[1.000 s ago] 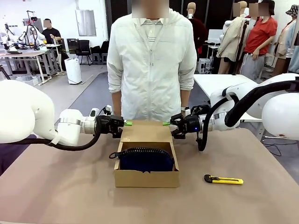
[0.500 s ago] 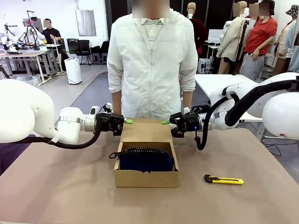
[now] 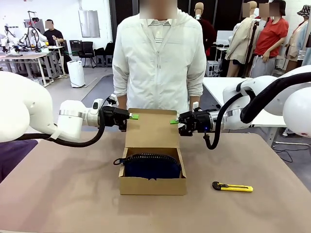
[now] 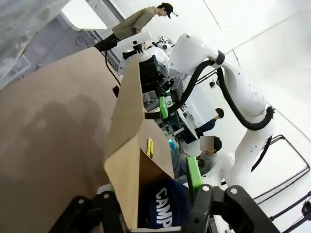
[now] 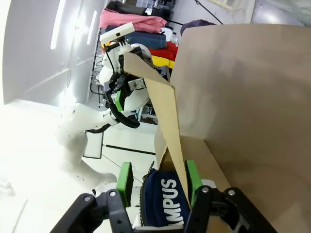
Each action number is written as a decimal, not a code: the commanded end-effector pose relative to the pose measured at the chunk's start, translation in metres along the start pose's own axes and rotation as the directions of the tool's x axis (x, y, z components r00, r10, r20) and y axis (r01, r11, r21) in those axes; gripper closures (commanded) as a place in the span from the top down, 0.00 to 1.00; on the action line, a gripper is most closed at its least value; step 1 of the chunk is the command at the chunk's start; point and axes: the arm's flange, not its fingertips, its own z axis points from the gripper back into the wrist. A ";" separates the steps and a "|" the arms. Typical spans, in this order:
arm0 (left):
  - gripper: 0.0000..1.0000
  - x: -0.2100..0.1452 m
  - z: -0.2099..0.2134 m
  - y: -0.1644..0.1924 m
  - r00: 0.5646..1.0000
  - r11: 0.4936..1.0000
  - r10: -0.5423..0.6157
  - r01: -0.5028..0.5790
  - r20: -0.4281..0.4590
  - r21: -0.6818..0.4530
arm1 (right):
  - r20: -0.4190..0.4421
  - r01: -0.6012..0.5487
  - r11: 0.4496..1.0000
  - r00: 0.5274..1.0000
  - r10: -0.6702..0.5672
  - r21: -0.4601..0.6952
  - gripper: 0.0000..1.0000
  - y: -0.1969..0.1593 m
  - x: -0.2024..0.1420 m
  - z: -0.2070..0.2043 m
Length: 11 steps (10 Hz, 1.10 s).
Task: Pack the items into the box.
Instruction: Close the Mailer Box.
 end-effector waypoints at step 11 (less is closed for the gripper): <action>0.62 -0.050 -0.005 -0.056 0.926 0.928 -0.363 0.369 -0.106 0.051 | -0.068 -0.437 0.892 0.892 0.446 0.117 0.58 0.016 -0.023 -0.012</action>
